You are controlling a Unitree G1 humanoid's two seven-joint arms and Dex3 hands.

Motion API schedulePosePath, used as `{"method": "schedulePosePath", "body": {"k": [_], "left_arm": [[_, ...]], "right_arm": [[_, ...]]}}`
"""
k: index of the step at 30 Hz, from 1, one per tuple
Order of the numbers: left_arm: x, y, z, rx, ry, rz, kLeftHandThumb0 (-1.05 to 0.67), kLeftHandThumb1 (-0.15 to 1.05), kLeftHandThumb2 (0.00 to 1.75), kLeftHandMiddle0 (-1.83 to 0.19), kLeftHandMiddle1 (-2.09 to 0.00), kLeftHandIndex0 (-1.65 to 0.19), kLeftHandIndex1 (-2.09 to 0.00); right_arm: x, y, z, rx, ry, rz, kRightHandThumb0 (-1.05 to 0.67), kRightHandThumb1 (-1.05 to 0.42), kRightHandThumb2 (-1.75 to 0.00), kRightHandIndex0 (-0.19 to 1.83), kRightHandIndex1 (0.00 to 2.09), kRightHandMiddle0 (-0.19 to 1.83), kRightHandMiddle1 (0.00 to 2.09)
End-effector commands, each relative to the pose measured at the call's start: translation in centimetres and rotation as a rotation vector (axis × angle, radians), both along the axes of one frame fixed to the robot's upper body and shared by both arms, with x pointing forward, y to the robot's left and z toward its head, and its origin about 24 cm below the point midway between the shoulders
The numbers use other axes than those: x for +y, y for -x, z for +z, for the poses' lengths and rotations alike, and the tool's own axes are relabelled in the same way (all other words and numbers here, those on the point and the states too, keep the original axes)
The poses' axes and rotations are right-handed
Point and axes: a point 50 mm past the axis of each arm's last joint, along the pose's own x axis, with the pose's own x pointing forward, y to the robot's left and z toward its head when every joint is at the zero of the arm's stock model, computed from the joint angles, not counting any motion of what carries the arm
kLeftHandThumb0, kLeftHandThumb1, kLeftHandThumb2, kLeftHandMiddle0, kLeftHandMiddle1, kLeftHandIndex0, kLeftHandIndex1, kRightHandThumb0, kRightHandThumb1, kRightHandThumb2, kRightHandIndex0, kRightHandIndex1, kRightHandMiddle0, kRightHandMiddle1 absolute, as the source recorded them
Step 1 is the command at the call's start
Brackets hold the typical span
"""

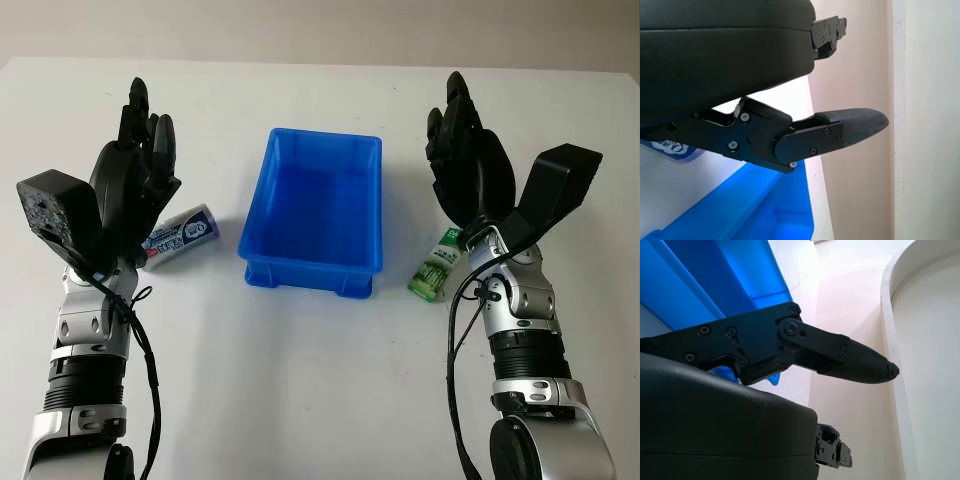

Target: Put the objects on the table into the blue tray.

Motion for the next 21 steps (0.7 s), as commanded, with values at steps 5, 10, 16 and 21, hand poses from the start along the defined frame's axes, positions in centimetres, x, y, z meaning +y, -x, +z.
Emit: {"method": "schedulePosePath", "body": {"k": [5,10,16,21], "left_arm": [[0.1,0.4,0.1,0.0,-0.014,0.004,-0.76,1.05,0.63,0.19,0.0,0.19,0.0],[0.0,0.0,0.2,0.002,-0.015,0.001,-0.77,1.05,0.63,0.19,0.0,0.19,0.0],[-0.1,0.1,0.2,-0.006,-0.018,0.002,-0.76,1.05,0.64,0.19,0.0,0.19,0.0],[0.0,0.3,0.1,-0.005,-0.015,0.003,-0.77,1.05,0.64,0.19,0.0,0.19,0.0]], "right_arm": [[0.2,0.1,0.2,-0.012,-0.022,0.013,-0.81,-1.05,-0.73,-0.19,0.0,-0.19,0.0],[0.2,-0.3,0.2,-0.007,-0.012,0.018,-0.82,-1.05,-0.72,-0.19,0.0,-0.19,0.0],[-0.5,-0.1,0.9,-0.044,0.02,0.034,-0.82,-1.05,-0.69,-0.19,0.0,-0.19,0.0],[-2.6,0.4,2.6,-0.105,0.168,0.038,-0.82,-1.05,-0.57,-0.19,0.0,-0.19,0.0]]}}
